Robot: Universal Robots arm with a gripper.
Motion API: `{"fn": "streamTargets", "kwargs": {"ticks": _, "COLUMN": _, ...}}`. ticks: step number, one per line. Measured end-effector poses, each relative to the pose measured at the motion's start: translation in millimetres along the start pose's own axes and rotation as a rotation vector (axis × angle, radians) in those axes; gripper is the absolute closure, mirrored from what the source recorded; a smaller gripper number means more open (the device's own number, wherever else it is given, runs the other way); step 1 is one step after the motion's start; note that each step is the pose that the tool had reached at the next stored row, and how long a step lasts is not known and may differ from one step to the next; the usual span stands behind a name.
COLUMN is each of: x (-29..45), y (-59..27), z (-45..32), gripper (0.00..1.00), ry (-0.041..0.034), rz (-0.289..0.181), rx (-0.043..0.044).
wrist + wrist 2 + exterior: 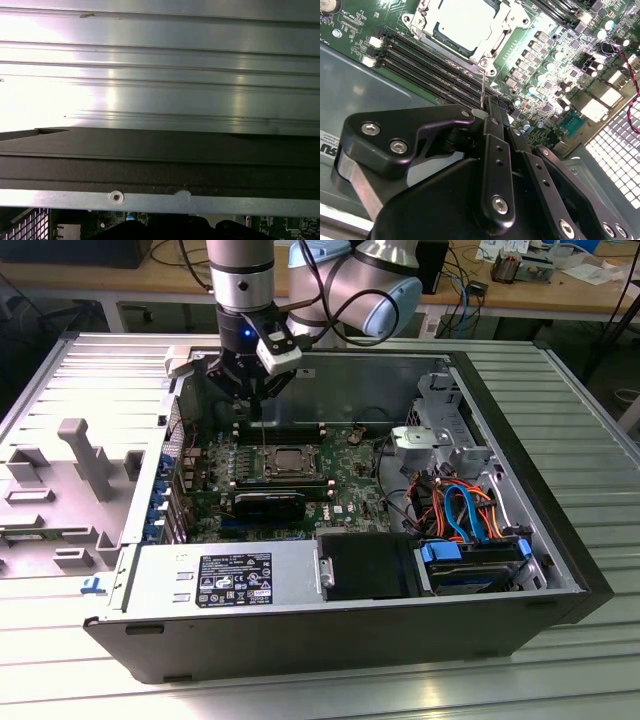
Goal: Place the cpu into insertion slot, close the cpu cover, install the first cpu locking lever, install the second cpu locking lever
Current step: 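Install the first cpu locking lever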
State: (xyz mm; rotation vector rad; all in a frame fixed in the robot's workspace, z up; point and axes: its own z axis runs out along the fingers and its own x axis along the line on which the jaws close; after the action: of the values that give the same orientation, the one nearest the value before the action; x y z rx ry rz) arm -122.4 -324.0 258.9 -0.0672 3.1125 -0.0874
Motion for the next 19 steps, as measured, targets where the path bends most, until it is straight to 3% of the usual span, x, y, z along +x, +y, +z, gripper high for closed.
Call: {"fn": "streamTargets", "kwargs": {"ticks": 19, "x": -9.9, "y": -0.4, "z": 0.7, "gripper": 0.89, "ry": 0.0, "rz": 0.0, "rx": 0.0004}}
